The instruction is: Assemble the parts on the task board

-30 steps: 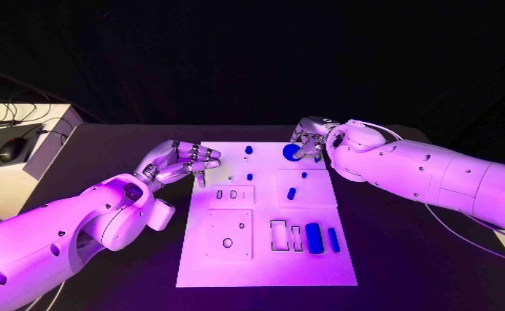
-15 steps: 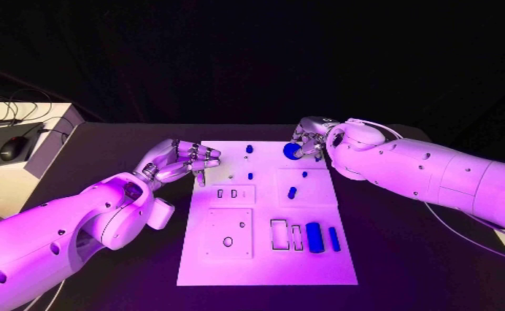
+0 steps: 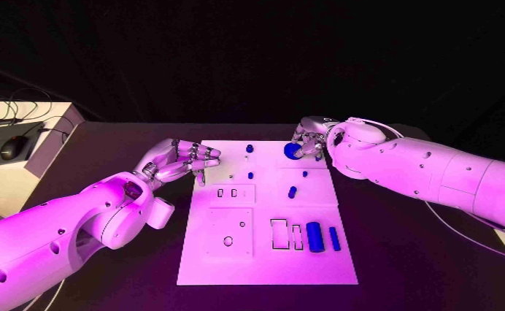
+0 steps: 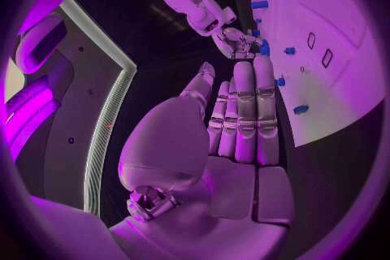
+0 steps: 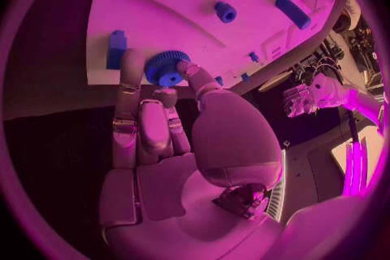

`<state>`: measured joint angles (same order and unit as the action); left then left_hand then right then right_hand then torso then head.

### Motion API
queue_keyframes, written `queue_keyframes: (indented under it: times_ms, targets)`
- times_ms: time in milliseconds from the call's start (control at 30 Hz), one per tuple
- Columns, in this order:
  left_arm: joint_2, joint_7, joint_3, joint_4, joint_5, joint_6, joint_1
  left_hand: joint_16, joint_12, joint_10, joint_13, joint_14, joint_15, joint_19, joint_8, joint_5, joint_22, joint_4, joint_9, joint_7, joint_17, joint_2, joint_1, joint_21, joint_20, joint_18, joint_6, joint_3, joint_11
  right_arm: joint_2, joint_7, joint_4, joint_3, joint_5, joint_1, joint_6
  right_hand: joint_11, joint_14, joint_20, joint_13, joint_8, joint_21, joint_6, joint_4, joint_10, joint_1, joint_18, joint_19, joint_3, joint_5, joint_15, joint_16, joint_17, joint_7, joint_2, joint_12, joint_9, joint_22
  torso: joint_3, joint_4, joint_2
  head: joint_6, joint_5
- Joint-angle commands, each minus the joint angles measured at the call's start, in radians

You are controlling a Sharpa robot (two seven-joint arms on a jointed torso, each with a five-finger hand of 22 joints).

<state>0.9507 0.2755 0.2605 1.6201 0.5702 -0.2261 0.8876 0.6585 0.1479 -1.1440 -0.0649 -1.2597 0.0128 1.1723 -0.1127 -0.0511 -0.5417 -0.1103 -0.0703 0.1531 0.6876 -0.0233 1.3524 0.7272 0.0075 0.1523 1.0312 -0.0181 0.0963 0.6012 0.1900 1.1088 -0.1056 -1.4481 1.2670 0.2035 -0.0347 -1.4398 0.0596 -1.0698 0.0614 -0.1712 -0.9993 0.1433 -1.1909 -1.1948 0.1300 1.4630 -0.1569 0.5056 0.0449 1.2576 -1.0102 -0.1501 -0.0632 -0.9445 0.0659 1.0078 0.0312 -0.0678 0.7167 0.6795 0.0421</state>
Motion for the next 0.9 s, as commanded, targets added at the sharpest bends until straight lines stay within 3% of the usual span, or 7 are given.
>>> queue_keyframes:
  times_ms: [33,900]
  targets:
    - [0.000,0.010,0.000,0.001,-0.003,0.020,-0.001,0.007,-0.005,-0.005,0.000,-0.004,0.000,0.007,0.001,0.001,-0.001,0.002,0.001,0.002,-0.001,0.000,0.000,-0.002,0.002,0.019,-0.007,0.003,-0.001,0.001,0.014,-0.002,-0.003,0.005,-0.005,-0.041,0.005,-0.002,-0.007,0.002,0.003,0.008,0.014,-0.009,-0.008,0.005,0.010,0.031,0.000,0.007,-0.003,0.004,-0.001,-0.008,-0.007,0.005,0.000,0.002,-0.0002,0.0008,0.000,0.000,-0.001]
    - [-0.003,0.009,0.000,-0.002,-0.003,0.022,-0.003,0.013,-0.005,-0.006,0.000,-0.001,0.000,0.005,0.000,0.001,-0.008,0.002,0.001,0.002,-0.003,-0.001,0.002,-0.003,0.002,0.019,-0.006,0.002,-0.001,-0.004,-0.001,-0.025,-0.003,0.032,-0.003,-0.077,0.002,-0.001,-0.009,0.008,0.002,0.020,0.031,-0.015,0.001,0.003,0.011,0.032,-0.008,0.041,-0.004,0.003,0.000,-0.013,-0.006,0.011,0.000,0.012,-0.0010,0.0008,0.001,0.000,0.000]
